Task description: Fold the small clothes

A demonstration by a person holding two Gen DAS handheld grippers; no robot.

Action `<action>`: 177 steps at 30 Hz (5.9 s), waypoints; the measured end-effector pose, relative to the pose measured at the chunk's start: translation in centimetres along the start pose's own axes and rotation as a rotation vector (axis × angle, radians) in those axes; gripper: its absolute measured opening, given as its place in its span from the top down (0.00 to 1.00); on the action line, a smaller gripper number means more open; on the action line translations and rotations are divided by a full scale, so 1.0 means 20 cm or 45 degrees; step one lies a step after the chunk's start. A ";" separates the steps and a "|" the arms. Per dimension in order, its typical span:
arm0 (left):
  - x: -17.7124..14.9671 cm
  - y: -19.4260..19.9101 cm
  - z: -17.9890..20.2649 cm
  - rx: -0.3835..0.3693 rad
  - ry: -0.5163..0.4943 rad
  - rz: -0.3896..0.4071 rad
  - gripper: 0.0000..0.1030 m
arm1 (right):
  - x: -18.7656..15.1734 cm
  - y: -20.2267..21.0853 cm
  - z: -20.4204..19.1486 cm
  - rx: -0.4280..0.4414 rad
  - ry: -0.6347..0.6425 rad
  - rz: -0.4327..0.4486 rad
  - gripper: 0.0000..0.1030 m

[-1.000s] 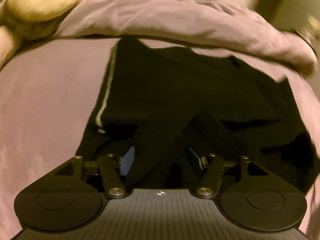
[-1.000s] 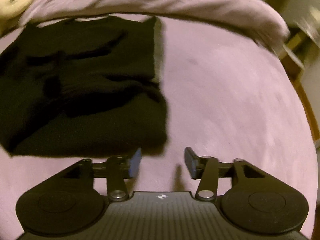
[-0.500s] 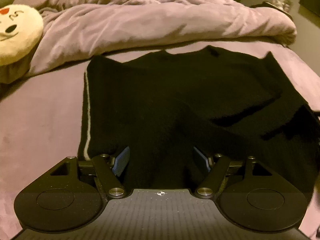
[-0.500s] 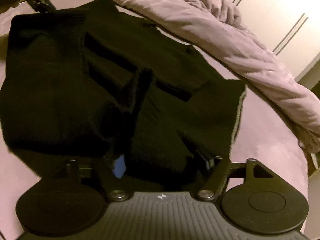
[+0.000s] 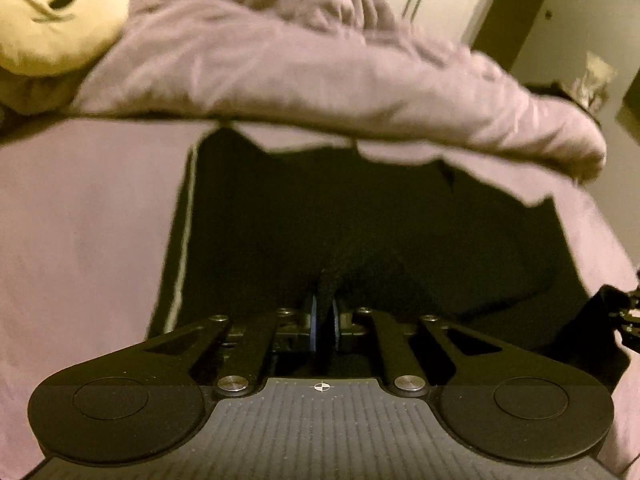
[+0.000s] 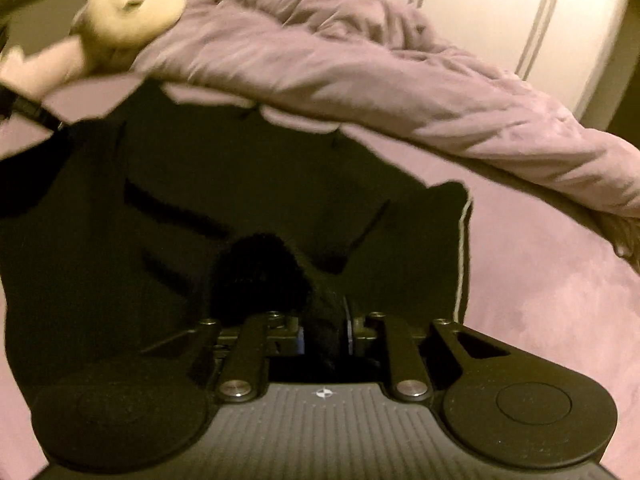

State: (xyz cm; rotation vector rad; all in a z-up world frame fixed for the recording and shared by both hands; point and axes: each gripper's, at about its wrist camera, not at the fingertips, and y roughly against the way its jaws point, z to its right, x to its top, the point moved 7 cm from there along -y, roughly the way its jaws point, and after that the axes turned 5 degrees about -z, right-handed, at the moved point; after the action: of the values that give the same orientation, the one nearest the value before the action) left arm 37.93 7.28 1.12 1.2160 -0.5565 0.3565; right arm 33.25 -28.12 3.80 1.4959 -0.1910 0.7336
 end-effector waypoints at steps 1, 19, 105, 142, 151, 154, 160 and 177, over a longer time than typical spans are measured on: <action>0.03 0.03 -0.01 0.004 0.003 0.036 0.91 | 0.03 0.01 0.02 0.008 -0.033 0.016 0.84; 0.20 -0.13 -0.28 0.295 0.102 0.082 0.46 | 0.21 -0.32 0.46 -0.107 -0.479 0.008 0.57; 0.40 -0.38 -0.30 0.405 0.056 -0.004 0.85 | 0.37 -0.49 0.46 -0.382 -0.320 0.025 0.87; 0.41 -0.23 -0.40 0.455 0.231 0.099 0.49 | 0.47 -0.29 0.57 -0.437 -0.522 0.228 0.63; -0.03 -0.12 -0.27 0.419 0.212 -0.019 0.34 | 0.05 -0.13 0.13 -0.081 -0.671 0.063 0.50; -0.07 -0.09 -0.25 0.453 0.204 -0.004 0.30 | -0.08 -0.14 0.03 -0.007 -0.769 0.006 0.50; -0.07 -0.08 -0.26 0.456 0.325 -0.019 0.28 | -0.13 -0.16 -0.05 0.033 -0.790 -0.021 0.55; -0.10 -0.11 -0.34 0.413 0.414 -0.093 0.18 | -0.15 -0.27 -0.13 -0.037 -0.711 -0.098 0.65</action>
State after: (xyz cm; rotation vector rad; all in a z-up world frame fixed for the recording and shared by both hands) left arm 39.03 13.09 -3.42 1.4487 -0.1751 0.5857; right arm 33.01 -26.10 -2.61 1.6425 -0.5586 0.2354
